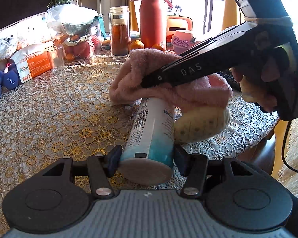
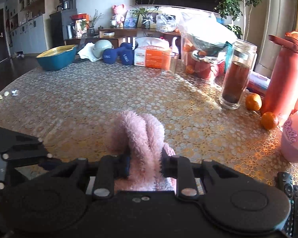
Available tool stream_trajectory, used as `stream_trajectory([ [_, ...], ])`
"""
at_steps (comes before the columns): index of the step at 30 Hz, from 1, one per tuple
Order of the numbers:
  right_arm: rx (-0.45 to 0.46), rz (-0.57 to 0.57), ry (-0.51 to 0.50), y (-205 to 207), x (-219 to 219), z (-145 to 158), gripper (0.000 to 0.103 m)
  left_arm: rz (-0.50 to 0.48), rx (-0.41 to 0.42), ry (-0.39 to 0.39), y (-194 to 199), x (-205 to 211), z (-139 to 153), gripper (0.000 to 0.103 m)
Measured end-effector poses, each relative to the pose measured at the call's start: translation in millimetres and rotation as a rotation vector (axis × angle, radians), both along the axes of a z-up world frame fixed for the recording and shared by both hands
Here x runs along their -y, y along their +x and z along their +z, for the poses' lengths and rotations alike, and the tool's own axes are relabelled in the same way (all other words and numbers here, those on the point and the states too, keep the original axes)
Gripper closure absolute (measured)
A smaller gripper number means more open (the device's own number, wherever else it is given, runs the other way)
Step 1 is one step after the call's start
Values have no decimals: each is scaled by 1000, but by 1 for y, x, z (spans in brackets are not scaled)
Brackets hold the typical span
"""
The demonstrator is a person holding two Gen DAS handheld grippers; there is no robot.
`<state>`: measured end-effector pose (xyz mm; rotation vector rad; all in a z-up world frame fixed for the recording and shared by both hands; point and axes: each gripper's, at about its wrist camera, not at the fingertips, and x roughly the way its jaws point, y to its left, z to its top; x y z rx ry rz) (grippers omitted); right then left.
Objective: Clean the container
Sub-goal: 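Rub the pink towel over the bottle held by the left gripper, right gripper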
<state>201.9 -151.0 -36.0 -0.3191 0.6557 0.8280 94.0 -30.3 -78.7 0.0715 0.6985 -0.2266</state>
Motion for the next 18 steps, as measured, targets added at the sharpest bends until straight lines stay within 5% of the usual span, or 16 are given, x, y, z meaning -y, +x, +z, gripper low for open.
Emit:
stream_trajectory([
  [5,-42,-68,47,16,17,-9,78,4,4,0,0,-1,4,46],
  [12,-36,-92,46,14,20,-7,78,28,-36,-173,5,-18,11,44],
  [18,-19,-99,48,6,23,-3,79,44,-69,-160,6,-16,3,45],
])
